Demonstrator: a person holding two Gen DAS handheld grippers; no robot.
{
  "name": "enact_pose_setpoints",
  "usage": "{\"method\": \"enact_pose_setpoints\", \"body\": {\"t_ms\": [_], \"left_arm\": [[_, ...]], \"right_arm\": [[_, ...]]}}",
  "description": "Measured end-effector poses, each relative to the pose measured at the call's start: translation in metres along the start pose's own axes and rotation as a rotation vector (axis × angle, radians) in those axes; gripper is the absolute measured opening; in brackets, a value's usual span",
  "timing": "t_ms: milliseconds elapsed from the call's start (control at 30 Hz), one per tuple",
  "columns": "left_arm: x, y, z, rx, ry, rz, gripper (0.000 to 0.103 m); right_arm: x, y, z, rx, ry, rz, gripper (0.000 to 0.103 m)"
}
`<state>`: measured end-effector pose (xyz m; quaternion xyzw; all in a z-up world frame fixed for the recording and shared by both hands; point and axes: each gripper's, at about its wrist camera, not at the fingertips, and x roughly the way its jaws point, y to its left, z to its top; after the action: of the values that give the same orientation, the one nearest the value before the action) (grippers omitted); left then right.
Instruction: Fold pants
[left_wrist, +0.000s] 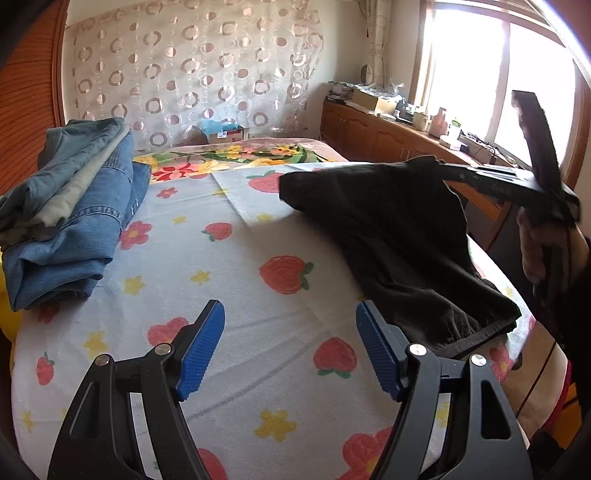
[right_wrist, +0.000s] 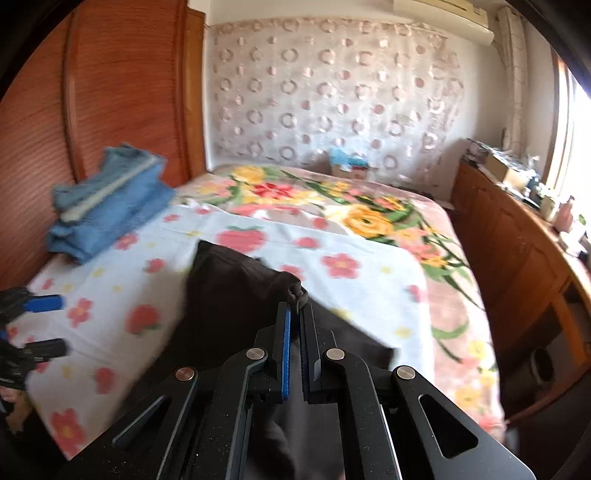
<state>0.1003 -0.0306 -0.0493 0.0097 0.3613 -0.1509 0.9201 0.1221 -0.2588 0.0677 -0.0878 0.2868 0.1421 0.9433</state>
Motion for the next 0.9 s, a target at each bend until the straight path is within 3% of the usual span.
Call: {"method": "enact_pose_setpoints", "body": {"t_ms": [233, 533, 667, 900], "left_arm": [[0.003, -0.003, -0.001, 0.008, 0.011, -0.002, 0.075], [0.004, -0.005, -0.001, 0.013, 0.017, 0.0, 0.075], [0.004, -0.007, -0.001, 0.017, 0.019, -0.004, 0.075], [0.007, -0.015, -0.001, 0.028, 0.022, -0.008, 0.075]], "right_arm": [[0.041, -0.028, 0.004, 0.022, 0.121, -0.09, 0.004], [0.065, -0.034, 0.009, 0.075, 0.195, -0.163, 0.004], [0.054, -0.035, 0.011, 0.088, 0.184, -0.194, 0.016], [0.019, -0.02, -0.002, 0.124, 0.119, -0.111, 0.025]]}}
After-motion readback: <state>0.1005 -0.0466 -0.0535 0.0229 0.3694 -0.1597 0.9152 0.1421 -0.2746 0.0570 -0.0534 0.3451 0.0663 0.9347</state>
